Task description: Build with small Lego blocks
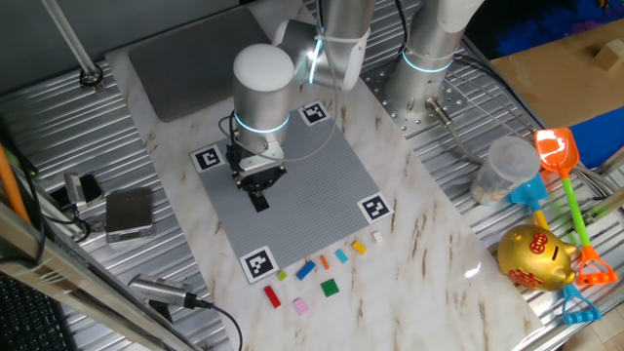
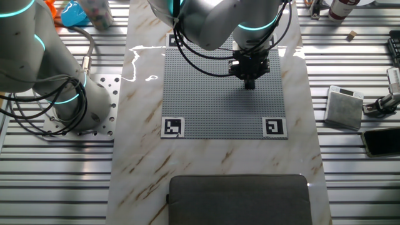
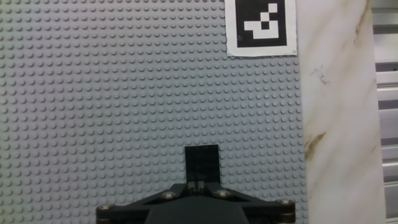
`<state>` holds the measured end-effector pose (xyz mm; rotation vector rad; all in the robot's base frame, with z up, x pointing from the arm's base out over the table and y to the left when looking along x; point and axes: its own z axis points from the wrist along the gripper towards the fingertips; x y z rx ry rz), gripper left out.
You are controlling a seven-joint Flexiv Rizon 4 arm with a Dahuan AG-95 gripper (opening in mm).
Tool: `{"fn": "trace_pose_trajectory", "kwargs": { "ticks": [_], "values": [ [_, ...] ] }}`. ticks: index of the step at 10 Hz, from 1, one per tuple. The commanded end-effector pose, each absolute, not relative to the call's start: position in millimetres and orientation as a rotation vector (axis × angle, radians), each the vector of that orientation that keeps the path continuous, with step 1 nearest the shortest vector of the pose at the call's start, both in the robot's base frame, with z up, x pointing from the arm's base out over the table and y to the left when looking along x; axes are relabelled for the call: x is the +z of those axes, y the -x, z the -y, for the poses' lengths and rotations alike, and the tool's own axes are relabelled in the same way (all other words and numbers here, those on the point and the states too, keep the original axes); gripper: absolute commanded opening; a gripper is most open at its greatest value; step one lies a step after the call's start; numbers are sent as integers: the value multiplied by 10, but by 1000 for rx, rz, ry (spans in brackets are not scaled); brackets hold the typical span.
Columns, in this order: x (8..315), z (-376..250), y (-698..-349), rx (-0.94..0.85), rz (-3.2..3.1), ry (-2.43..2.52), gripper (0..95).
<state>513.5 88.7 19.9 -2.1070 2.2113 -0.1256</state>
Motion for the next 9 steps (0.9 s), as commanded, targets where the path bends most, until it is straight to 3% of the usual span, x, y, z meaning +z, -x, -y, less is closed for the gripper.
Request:
{"fn": "trace_pose_trajectory", "kwargs": {
  "ticks": [1, 9],
  "values": [
    [311, -893, -5101, -112, -2230, 2097, 0],
    [509, -989, -5073, -96, -2466, 1806, 0]
  ]
}}
